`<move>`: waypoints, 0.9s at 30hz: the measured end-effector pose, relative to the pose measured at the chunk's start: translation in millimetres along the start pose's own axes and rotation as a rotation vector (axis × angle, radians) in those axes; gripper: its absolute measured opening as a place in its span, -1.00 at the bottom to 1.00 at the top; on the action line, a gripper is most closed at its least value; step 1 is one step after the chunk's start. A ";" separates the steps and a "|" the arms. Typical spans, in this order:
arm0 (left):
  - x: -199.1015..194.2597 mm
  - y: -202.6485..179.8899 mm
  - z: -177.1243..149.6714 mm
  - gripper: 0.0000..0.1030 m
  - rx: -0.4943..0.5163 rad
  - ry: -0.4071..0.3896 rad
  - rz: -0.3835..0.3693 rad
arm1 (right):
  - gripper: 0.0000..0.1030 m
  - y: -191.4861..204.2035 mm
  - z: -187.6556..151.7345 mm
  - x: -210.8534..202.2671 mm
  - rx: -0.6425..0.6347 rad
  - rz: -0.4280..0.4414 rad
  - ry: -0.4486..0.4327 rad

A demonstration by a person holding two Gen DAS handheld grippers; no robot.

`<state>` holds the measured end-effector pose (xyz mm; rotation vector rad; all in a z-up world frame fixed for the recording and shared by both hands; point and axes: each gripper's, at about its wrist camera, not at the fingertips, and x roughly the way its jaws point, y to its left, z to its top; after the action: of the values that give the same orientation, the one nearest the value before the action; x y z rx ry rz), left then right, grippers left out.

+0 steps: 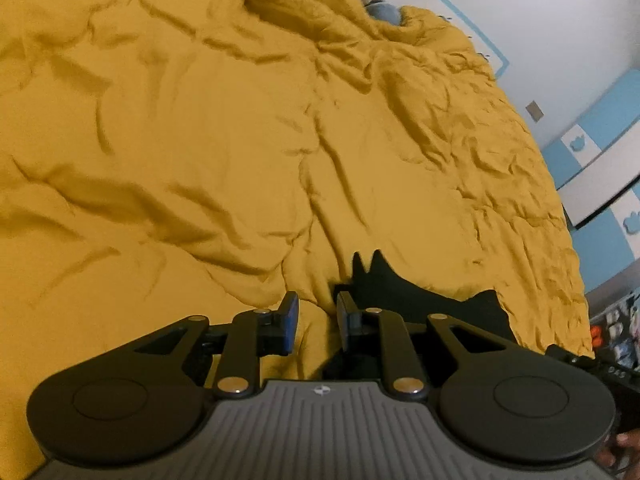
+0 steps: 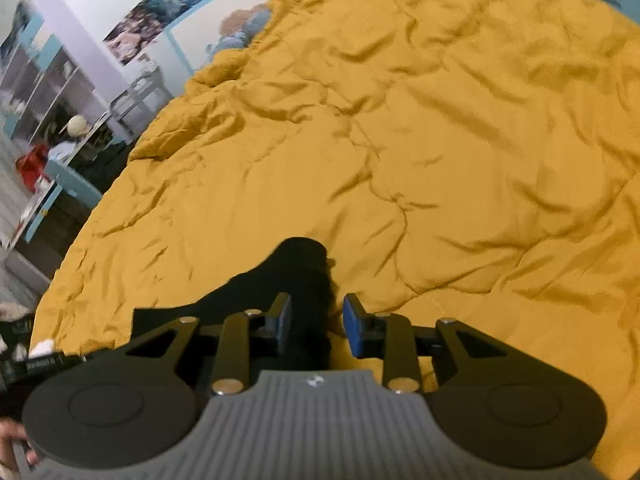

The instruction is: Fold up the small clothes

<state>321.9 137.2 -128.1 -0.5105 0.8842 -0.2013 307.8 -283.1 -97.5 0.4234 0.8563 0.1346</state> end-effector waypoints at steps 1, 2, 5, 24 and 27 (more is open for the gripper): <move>-6.5 -5.2 0.0 -0.58 0.029 -0.004 0.009 | -0.50 4.9 -1.9 -6.9 -0.025 0.000 0.003; -13.2 -11.2 -1.2 -0.58 0.060 -0.006 0.021 | -0.50 10.4 -4.7 -13.9 -0.053 0.002 0.008; -28.4 -35.7 -7.0 -0.58 0.160 -0.006 0.069 | -0.37 25.6 -16.5 -31.8 -0.133 0.021 0.030; -97.7 -108.6 -135.4 -0.58 0.494 0.059 0.033 | -0.29 59.2 -155.8 -113.9 -0.447 -0.006 0.080; -95.8 -105.2 -155.6 -0.59 0.523 0.093 0.056 | -0.29 54.9 -176.0 -115.5 -0.473 -0.022 0.104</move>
<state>144.8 28.9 -90.9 0.0108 0.8938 -0.3937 102.3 -211.7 -95.3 -0.0362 0.8991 0.3331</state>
